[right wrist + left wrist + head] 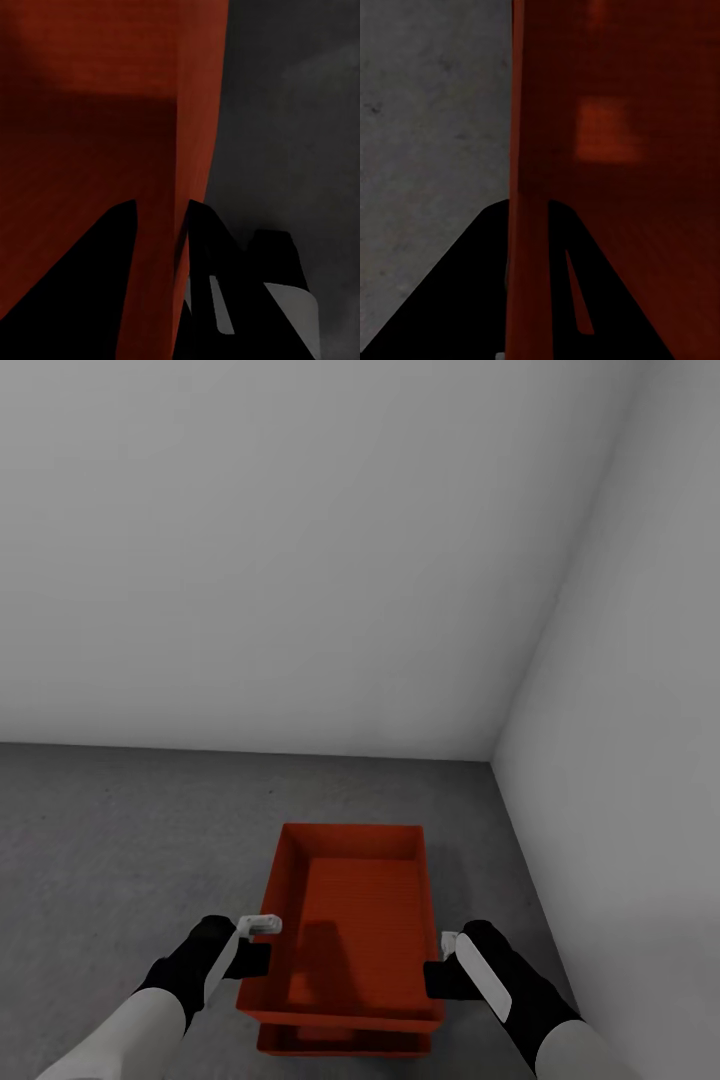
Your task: Move the two storage containers from the living room to the garage. In the garage, place one container on the floor and stack the other container on top of it (either order is fine).
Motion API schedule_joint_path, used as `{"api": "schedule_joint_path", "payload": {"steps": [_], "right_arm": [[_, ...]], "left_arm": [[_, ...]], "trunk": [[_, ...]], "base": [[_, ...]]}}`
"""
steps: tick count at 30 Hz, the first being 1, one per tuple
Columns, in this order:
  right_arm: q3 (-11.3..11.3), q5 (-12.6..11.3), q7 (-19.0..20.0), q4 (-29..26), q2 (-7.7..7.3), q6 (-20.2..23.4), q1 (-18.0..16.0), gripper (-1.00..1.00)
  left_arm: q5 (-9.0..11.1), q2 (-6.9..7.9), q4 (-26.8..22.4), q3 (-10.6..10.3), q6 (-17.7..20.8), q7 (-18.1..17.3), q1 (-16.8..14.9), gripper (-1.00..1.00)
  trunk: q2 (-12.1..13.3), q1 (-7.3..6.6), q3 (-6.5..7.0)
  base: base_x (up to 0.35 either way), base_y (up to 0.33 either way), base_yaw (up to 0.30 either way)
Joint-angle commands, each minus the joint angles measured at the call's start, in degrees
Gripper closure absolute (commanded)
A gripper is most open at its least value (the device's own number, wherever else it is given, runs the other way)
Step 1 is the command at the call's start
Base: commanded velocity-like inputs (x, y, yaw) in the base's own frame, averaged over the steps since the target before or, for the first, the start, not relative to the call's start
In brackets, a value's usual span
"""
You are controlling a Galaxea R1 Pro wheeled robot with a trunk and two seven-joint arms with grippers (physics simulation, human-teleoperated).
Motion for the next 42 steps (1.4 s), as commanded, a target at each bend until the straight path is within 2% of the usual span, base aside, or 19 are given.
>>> {"api": "schedule_joint_path", "payload": {"steps": [1,4,5,6,42], "right_arm": [[0.09,0.42,-0.19,-0.08,0.0,0.23,0.0,1.0],[0.09,0.42,-0.19,-0.08,0.0,0.23,0.0,1.0],[0.09,0.42,-0.19,-0.08,0.0,0.23,0.0,-1.0],[0.09,0.42,-0.19,-0.08,-0.01,0.23,0.0,-1.0],[0.61,0.42,-0.19,-0.08,0.01,0.23,0.0,-1.0]], "left_arm": [[0.89,-0.11,-0.01,0.73,0.35,-0.74,0.04,1.0],[0.92,-0.05,0.0,0.79,0.35,-0.77,0.03,1.0],[0.94,-0.05,-0.01,0.8,0.35,-0.79,0.03,1.0],[0.96,-0.04,0.0,0.81,0.35,-0.82,0.05,-1.0],[0.84,-0.04,-0.02,0.82,0.35,-0.83,0.04,-1.0]], "trunk": [[-0.02,0.0,-0.06],[-0.02,0.0,-0.06],[-0.02,0.0,-0.06],[-0.02,0.0,-0.06],[-0.02,0.0,-0.06]], "base": [[0.0,0.0,0.0],[0.0,0.0,0.0],[0.0,0.0,0.0],[0.0,0.0,0.0],[0.0,0.0,0.0]]}}
